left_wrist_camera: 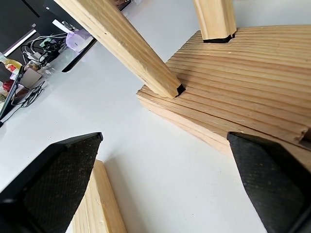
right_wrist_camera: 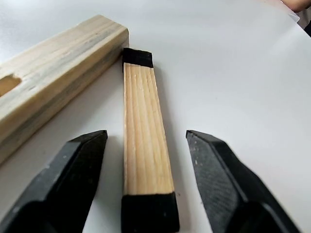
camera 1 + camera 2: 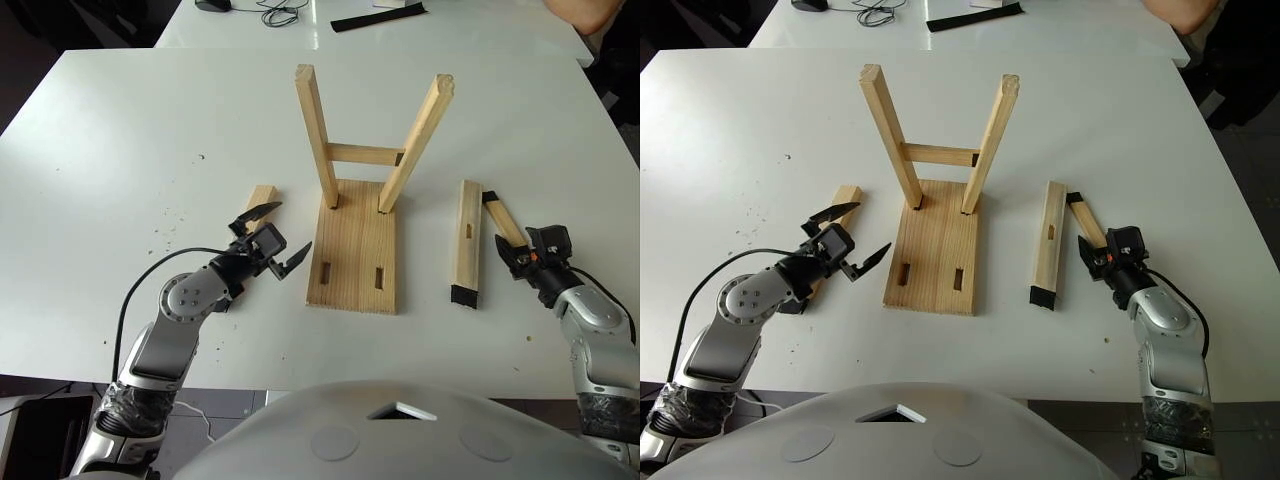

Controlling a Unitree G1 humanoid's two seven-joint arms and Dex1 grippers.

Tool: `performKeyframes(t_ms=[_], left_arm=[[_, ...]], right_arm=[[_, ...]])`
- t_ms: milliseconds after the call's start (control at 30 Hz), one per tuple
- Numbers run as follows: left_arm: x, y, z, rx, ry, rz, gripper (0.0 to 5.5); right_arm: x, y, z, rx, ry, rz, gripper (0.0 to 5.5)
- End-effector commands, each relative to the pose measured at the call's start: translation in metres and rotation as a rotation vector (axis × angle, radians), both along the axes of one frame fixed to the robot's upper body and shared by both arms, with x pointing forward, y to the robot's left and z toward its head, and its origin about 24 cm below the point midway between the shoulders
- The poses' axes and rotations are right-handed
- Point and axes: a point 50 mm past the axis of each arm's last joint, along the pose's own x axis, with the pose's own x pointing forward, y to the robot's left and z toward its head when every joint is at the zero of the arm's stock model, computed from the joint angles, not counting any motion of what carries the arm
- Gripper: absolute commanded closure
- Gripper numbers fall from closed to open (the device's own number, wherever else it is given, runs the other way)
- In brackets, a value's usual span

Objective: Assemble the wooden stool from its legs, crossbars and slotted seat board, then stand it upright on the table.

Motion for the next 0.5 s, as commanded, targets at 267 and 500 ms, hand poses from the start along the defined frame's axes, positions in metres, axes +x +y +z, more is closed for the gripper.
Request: performKeyframes(t_ms=[267,500], left_arm=[[-0.006,-0.001,-0.002,0.017,0.002,0.014,0.72],[-0.001,0.002,-0.001,-0.008,0.008,0.055,0.72]], right_arm=[[-0.004,-0.010,-0.009,0.017,0.138,0.076,2.87],[-0.019,-0.012,-0.015,0.042,0.159,0.054,3.98]])
